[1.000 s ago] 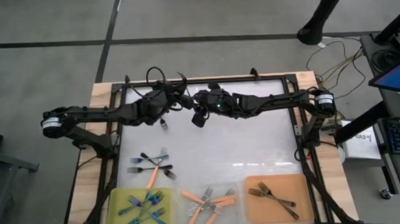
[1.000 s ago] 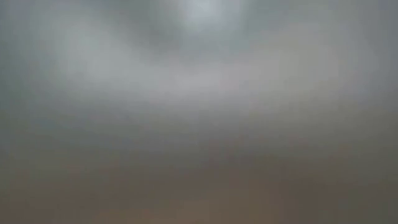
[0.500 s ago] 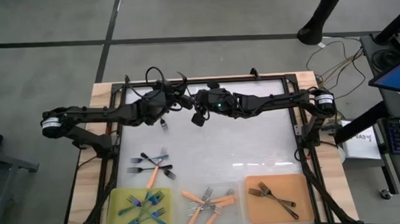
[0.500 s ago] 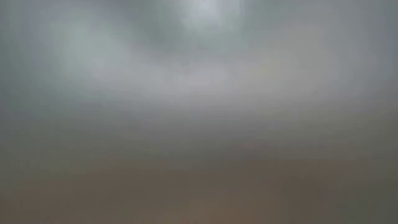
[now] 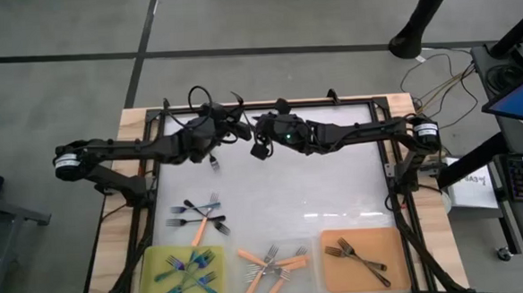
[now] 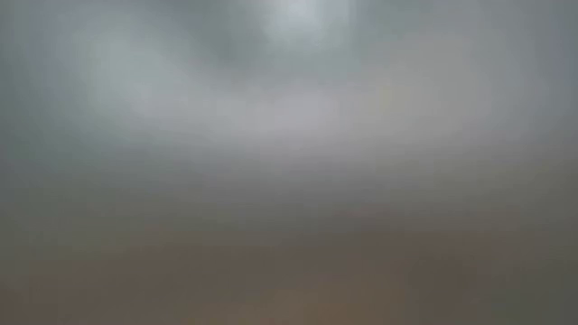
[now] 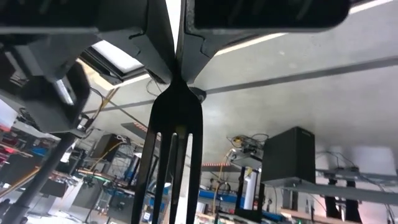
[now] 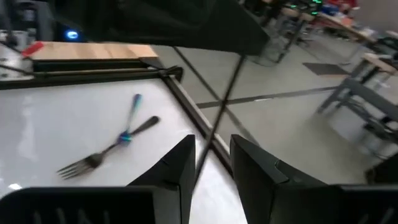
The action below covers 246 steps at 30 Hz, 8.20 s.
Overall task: Sort silverware by color (type)
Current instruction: Put the black fork into the orange bin
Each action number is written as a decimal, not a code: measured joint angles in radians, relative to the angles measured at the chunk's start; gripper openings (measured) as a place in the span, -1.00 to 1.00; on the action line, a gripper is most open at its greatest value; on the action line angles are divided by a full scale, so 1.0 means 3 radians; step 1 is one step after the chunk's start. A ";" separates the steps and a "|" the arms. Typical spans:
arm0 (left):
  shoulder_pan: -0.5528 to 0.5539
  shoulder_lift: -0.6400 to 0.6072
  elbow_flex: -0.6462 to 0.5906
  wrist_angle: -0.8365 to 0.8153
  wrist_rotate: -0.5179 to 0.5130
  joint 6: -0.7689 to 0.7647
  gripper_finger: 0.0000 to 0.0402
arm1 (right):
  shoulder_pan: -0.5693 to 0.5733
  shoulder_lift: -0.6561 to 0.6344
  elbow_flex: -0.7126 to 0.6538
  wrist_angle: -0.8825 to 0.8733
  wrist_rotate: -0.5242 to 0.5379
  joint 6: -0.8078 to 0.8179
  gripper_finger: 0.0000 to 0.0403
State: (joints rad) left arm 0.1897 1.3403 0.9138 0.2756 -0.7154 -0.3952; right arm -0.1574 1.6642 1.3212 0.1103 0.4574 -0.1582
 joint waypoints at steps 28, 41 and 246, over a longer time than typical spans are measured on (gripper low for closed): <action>0.0288 0.0761 0.0225 0.0867 0.0582 0.0195 -1.00 | -0.0423 -0.0336 -0.0041 -0.0771 -0.0677 0.0290 -0.55; 0.0291 0.0772 0.0281 0.0801 0.0545 0.0241 -1.00 | -0.0427 -0.0367 -0.0042 -0.0852 -0.0453 0.0185 -0.55; -0.0763 0.0989 0.0268 -0.1253 -0.0126 -0.0629 -0.37 | 0.3268 -0.0232 -0.0346 -0.3929 -0.2582 0.4694 -0.73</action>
State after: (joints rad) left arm -0.0391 1.6371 0.9943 -0.1002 -0.7532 -0.5838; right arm 0.8231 1.5945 1.2175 -1.0684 -0.3173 1.2499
